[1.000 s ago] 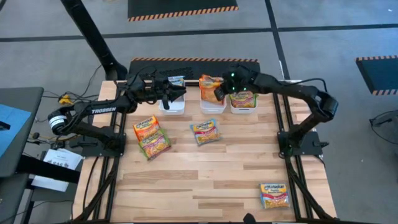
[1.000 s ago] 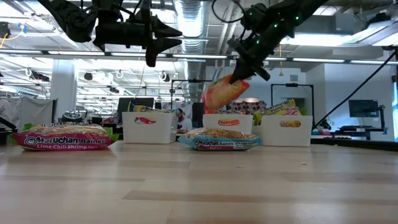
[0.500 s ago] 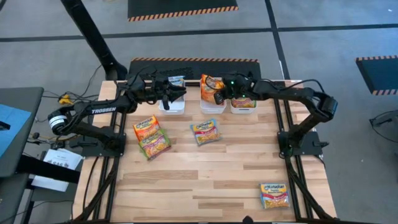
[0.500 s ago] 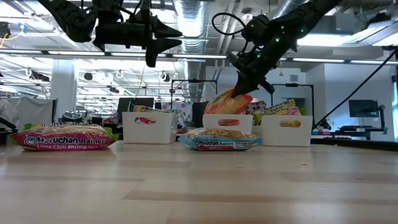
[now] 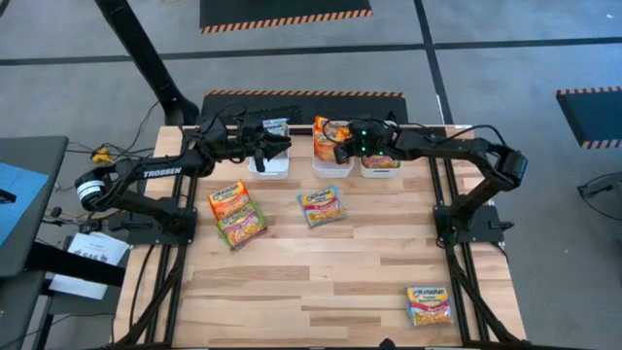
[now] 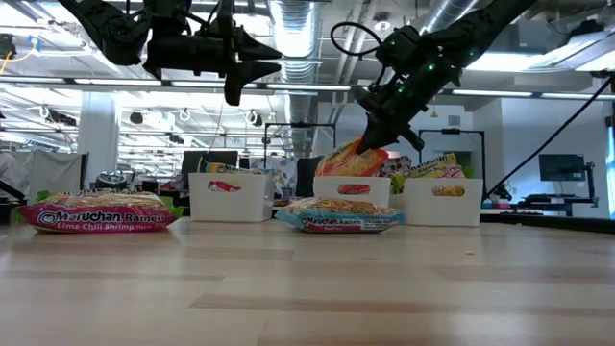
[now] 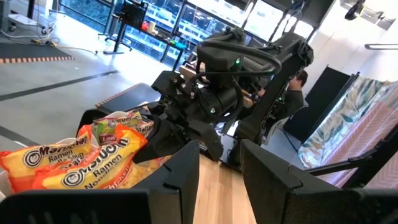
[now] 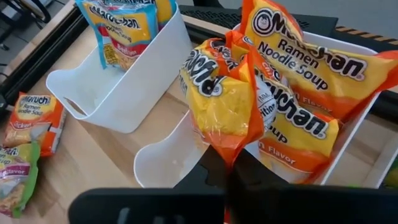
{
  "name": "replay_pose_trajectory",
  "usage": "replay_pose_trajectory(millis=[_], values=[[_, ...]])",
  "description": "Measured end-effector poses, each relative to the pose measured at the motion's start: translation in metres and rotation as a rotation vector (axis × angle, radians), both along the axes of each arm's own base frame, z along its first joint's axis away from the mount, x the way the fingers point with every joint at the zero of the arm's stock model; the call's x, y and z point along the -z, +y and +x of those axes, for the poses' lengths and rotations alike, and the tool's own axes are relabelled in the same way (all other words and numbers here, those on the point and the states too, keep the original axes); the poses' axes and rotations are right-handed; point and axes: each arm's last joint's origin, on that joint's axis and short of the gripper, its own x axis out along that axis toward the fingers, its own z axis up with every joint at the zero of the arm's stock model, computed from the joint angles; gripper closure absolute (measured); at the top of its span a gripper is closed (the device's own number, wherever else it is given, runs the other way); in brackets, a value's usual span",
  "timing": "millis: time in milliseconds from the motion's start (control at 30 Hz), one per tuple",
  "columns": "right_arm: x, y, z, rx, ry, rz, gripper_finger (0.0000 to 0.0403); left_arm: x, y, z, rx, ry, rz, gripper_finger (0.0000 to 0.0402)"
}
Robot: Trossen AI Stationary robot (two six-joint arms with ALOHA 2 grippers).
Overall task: Sort Maruchan noodles
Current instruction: Put the orange noodle pack into the middle white bin
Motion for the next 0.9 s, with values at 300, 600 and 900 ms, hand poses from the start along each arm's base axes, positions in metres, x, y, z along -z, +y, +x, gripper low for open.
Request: replay_pose_trajectory(millis=[300, 600, 900], values=[[0.030, -0.005, 0.013, -0.036, 0.039, 0.117, 0.0308, 0.000, 0.000, 0.000, 0.000, 0.003, -0.002, 0.0297], [0.016, -0.009, 0.023, -0.074, 0.016, 0.115, 0.0224, 0.000, 0.000, 0.000, 0.001, 0.004, -0.003, 0.0297], [-0.003, -0.020, 0.008, -0.055, 0.163, 0.208, 0.0196, 0.003, 0.000, 0.000, 0.002, 0.024, -0.017, 0.0297]])
